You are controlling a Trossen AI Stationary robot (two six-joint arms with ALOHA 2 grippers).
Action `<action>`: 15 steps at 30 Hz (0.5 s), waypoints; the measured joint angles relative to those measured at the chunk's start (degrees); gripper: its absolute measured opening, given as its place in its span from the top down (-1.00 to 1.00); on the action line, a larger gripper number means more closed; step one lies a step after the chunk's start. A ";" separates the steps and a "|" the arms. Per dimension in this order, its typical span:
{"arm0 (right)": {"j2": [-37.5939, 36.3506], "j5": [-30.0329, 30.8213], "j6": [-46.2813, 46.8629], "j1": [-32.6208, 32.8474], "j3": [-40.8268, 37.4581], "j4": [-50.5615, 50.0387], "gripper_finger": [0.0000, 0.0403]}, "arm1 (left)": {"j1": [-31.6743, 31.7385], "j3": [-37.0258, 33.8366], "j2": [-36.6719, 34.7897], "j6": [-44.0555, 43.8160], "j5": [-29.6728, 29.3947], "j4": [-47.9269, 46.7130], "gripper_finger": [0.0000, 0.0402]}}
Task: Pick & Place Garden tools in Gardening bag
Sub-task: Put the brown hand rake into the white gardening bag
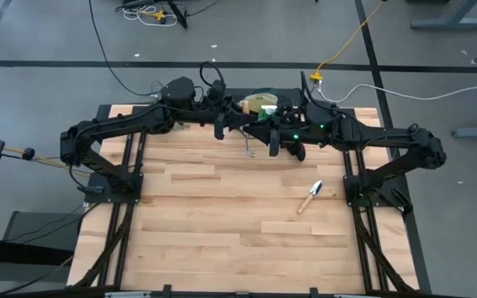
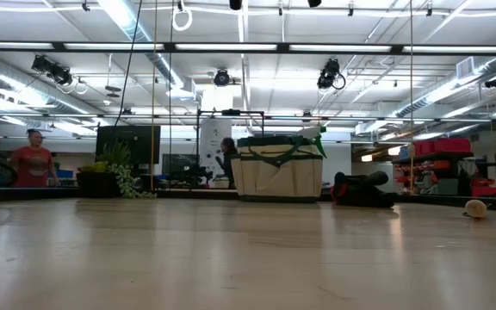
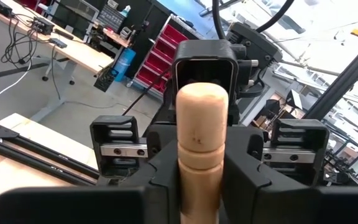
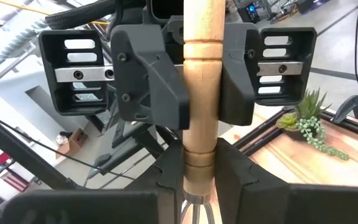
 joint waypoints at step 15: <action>-0.02 -0.35 -0.04 0.00 0.03 -0.03 0.71 | 0.00 0.00 0.00 -0.07 0.04 -0.02 0.60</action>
